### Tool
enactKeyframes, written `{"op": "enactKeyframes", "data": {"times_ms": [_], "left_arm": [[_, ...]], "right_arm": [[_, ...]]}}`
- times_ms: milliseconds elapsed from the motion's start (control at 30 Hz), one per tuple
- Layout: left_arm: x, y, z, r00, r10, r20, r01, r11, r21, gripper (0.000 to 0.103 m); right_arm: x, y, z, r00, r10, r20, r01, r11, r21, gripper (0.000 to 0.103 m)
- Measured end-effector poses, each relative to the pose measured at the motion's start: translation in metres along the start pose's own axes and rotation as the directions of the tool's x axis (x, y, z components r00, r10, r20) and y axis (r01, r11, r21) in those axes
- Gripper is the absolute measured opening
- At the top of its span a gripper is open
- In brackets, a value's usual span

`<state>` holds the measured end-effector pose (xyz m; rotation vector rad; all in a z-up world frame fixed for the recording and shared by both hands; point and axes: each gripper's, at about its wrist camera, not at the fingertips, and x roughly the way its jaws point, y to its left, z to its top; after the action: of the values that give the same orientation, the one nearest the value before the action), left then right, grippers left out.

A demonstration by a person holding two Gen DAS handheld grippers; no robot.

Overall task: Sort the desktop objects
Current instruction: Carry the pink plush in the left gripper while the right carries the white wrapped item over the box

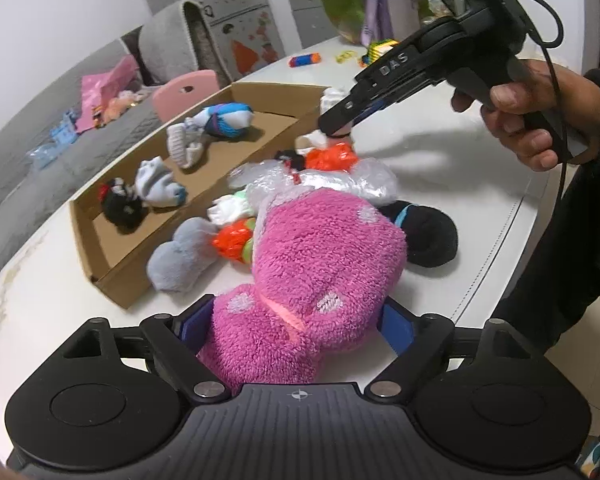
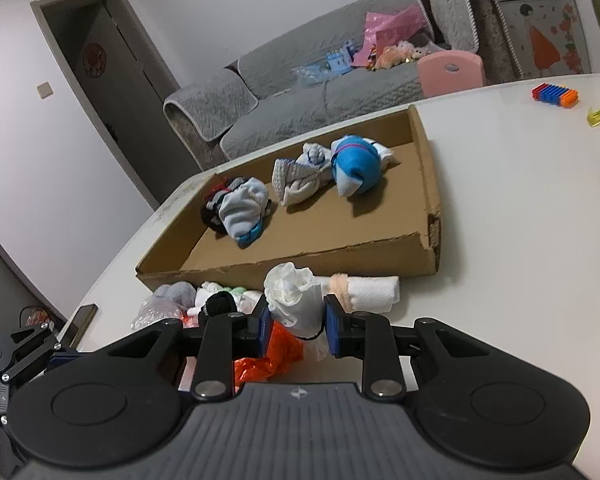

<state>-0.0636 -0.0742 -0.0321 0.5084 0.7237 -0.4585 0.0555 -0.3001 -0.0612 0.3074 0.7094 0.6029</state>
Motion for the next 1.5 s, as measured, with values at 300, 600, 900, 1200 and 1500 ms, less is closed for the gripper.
{"op": "enactKeyframes", "data": {"times_ms": [300,600,900,1200,1500], "left_arm": [[-0.021,0.023,0.002,0.998,0.039,0.050,-0.033,0.993,-0.113,0.085],[-0.023,0.048,0.015,0.993,0.101,0.064,-0.083,0.966,-0.243,0.083],[-0.024,0.081,0.022,0.980,0.197,0.029,-0.170,0.904,-0.391,0.083],[-0.028,0.119,0.031,0.960,0.281,-0.006,-0.245,0.824,-0.511,0.083],[-0.029,0.136,0.067,0.951,0.300,0.070,-0.219,0.820,-0.529,0.083]], "right_arm": [[-0.009,-0.009,0.007,0.999,-0.003,0.035,0.003,1.000,0.017,0.023],[-0.013,-0.013,0.010,0.999,-0.004,0.050,0.003,1.000,0.012,0.021],[-0.023,-0.017,0.015,0.996,-0.003,0.089,0.002,1.000,0.014,0.021],[-0.047,-0.027,0.032,0.984,0.005,0.179,-0.012,0.999,0.036,0.021],[-0.061,-0.028,0.058,0.965,0.028,0.259,-0.032,0.999,0.014,0.021]]}}
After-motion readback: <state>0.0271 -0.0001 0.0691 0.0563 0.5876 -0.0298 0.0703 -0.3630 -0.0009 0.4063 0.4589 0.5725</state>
